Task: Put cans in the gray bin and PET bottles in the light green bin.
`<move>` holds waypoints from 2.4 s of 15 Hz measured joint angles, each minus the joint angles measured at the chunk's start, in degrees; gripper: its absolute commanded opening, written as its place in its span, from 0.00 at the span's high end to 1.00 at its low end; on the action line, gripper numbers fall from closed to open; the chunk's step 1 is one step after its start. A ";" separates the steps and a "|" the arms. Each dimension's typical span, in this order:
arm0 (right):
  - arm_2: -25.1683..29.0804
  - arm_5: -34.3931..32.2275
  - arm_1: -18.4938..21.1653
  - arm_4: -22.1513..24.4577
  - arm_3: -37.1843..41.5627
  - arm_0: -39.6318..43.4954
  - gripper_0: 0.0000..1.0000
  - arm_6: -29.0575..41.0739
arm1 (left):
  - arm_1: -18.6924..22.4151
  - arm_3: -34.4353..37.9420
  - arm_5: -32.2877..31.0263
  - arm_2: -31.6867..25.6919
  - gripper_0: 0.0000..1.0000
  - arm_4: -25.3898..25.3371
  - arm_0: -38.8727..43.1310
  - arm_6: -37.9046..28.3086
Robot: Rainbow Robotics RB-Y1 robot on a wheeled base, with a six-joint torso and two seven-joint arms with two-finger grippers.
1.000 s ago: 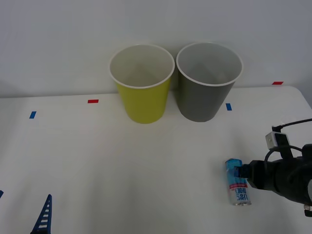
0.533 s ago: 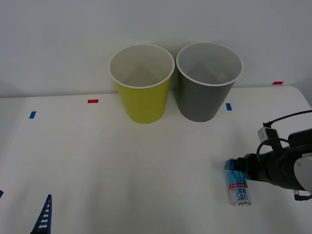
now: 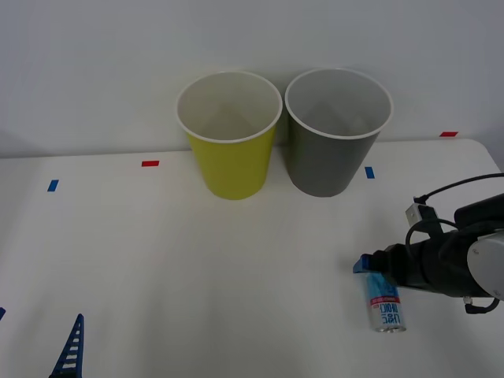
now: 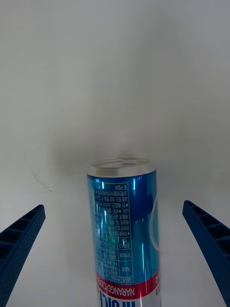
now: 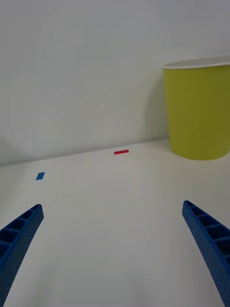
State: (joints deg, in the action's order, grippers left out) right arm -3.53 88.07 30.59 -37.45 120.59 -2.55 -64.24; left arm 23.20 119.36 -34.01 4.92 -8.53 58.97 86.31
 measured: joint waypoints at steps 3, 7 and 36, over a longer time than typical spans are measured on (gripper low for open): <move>-0.80 0.00 0.51 0.78 -1.42 -0.47 0.00 0.25 | 0.00 0.00 0.00 0.00 0.00 0.00 0.00 0.00; -2.50 -0.03 -1.77 2.68 -4.60 -2.64 0.00 0.53 | 0.00 0.00 0.00 0.00 0.00 0.00 0.00 0.00; -7.90 -1.93 -1.59 11.02 -4.44 -2.34 1.00 -0.10 | 0.00 0.00 0.00 0.00 0.00 0.00 0.00 0.00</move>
State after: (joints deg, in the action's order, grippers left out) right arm -11.43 86.14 28.99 -26.44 116.15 -4.89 -64.33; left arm 23.20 119.35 -34.01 4.92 -8.53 58.98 86.31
